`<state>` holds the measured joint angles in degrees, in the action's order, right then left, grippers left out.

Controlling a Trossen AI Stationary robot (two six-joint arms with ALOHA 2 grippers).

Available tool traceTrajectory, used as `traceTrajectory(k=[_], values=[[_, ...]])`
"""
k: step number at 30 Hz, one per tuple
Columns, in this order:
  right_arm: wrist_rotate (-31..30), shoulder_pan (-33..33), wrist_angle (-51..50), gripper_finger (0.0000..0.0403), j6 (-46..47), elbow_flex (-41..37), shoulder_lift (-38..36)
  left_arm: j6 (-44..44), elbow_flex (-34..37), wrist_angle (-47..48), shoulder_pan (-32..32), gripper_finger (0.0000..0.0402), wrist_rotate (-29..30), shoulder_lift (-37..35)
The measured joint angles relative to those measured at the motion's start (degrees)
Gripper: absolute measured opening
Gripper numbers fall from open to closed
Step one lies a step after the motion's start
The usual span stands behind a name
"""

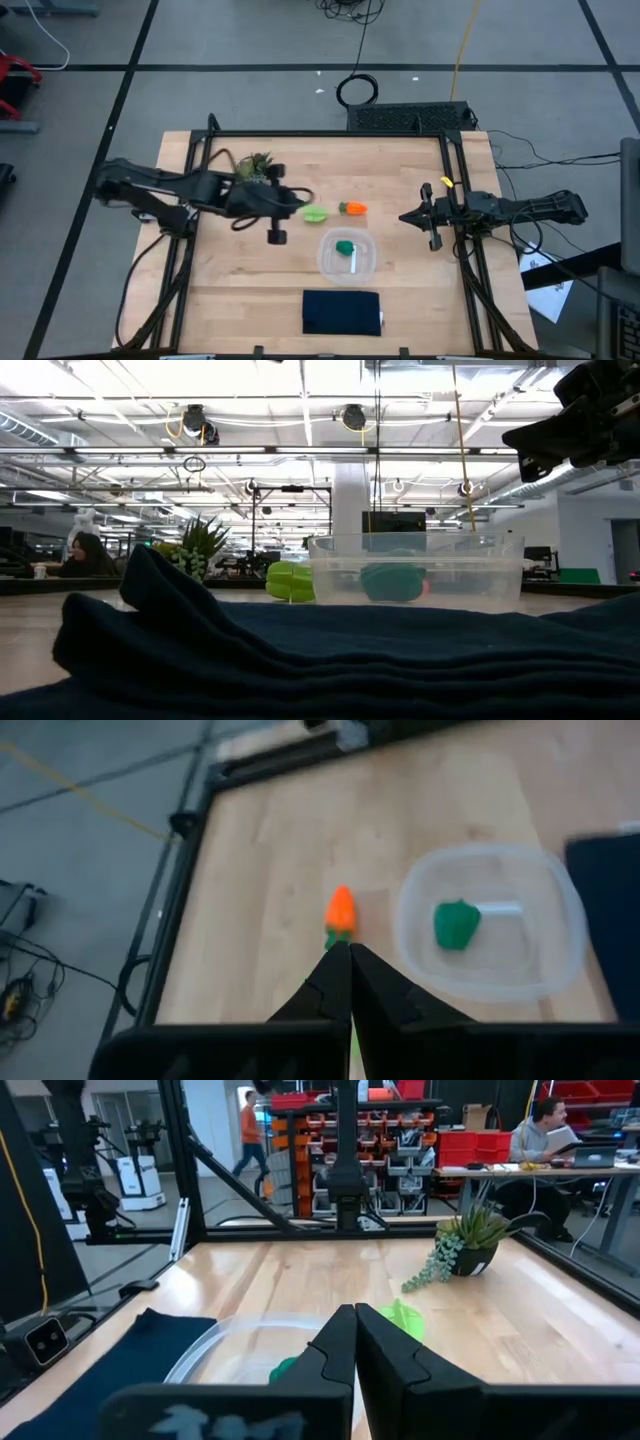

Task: Pick and placing Produce into tupperware
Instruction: Put the orange carrot into the transparent bin

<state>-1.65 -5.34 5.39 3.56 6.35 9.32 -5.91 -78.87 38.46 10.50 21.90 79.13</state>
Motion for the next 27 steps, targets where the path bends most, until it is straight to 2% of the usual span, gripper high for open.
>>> traceTrajectory(k=[2,7,10,13,15,21,24,27], values=[[0.0,0.0,0.0,0.0000,0.5,0.0,0.0,0.6,8.6,-8.3,-0.9,0.0001,-0.1,-4.8],[0.0,0.0,0.5,0.0000,1.3,0.0,0.0,2.0,29.0,-29.5,-3.6,0.0001,-7.5,-13.6],[0.0,0.0,1.6,0.0000,1.5,0.0,0.0,0.7,37.8,-37.0,-3.9,0.0000,-6.7,-17.8],[0.3,0.0,2.3,0.0000,2.2,0.0,0.0,-0.6,44.6,-40.0,-4.2,0.0000,-3.8,-25.1],[0.3,0.0,2.0,0.0000,2.9,0.0,0.0,-1.0,49.0,-41.3,-4.7,0.0000,-4.1,-30.4],[0.4,0.0,3.9,0.0000,0.2,0.0,0.1,-0.6,60.4,-51.2,-5.3,0.0000,-6.9,-43.0],[0.4,0.0,6.5,0.0000,-0.4,0.0,0.1,-1.0,63.8,-51.0,-5.4,0.0000,-8.0,-48.5],[0.3,0.0,7.8,0.0000,-0.8,0.0,0.1,-1.1,66.2,-50.1,-6.2,0.0000,-12.8,-51.3]])
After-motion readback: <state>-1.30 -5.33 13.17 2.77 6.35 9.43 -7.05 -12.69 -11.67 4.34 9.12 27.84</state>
